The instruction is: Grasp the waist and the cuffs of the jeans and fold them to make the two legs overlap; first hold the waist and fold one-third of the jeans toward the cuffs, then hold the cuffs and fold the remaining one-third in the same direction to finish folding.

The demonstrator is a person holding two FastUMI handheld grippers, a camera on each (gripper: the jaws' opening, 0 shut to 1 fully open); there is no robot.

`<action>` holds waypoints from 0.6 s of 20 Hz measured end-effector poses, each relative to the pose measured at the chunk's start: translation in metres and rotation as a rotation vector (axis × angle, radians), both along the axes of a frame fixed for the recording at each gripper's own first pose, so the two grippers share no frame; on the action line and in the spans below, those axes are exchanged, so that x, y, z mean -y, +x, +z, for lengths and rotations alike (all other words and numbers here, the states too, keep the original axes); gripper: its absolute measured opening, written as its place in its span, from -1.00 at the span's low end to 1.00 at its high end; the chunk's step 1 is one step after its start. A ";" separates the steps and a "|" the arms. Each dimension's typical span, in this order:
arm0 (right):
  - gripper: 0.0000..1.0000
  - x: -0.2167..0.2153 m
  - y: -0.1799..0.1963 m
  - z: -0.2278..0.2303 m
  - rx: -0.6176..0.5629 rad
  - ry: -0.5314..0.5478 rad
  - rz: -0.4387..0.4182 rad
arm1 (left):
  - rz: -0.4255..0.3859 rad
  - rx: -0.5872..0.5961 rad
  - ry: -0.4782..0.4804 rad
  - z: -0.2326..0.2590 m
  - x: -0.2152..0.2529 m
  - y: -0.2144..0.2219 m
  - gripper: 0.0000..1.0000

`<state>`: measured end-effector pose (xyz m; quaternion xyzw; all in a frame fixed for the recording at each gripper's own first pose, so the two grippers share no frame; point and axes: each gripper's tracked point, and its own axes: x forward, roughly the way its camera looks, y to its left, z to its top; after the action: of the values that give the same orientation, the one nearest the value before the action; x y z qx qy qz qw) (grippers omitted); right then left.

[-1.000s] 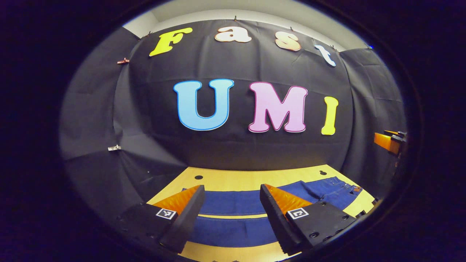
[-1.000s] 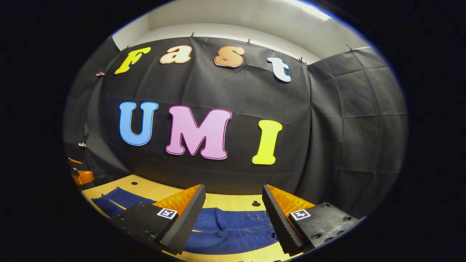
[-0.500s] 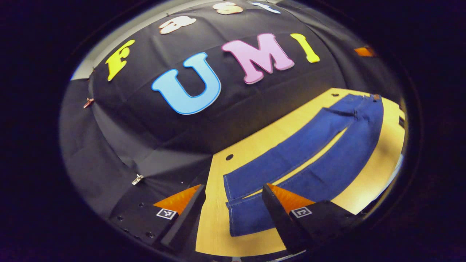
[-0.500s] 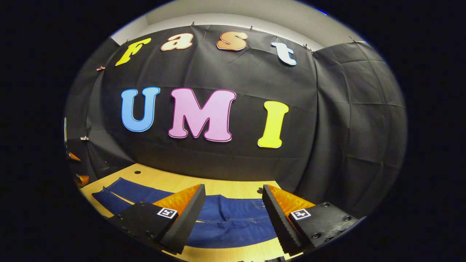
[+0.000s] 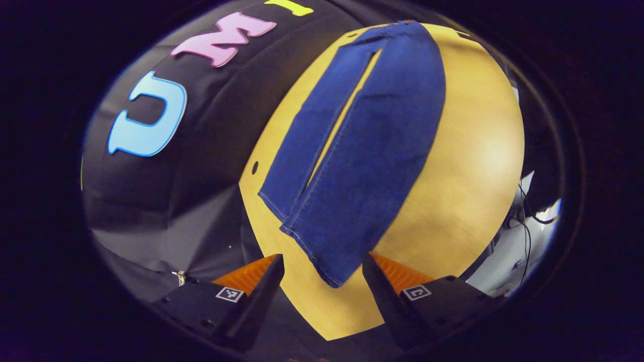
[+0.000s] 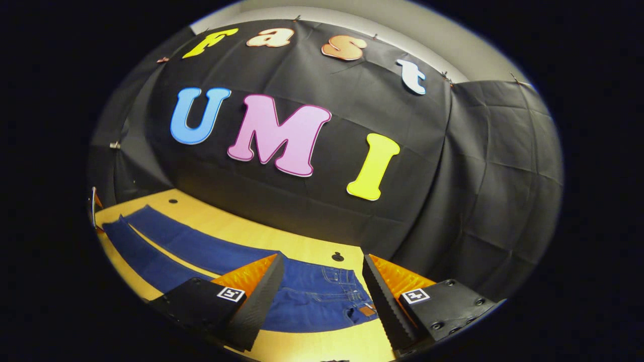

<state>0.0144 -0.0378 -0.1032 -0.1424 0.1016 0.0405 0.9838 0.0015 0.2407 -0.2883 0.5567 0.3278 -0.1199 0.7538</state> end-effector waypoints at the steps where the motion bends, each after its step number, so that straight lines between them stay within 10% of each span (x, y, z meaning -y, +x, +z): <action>1: 0.93 0.009 0.001 -0.005 -0.010 -0.023 0.000 | -0.020 -0.033 0.039 -0.010 -0.006 0.000 0.96; 12: 0.92 0.125 0.022 -0.059 -0.069 -0.359 -0.022 | -0.094 -0.036 0.163 -0.036 -0.018 0.038 0.59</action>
<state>0.0360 -0.1630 -0.1623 -0.3130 0.1425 0.0160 0.9389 0.0390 0.2591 -0.3239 0.6286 0.3234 -0.1382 0.6936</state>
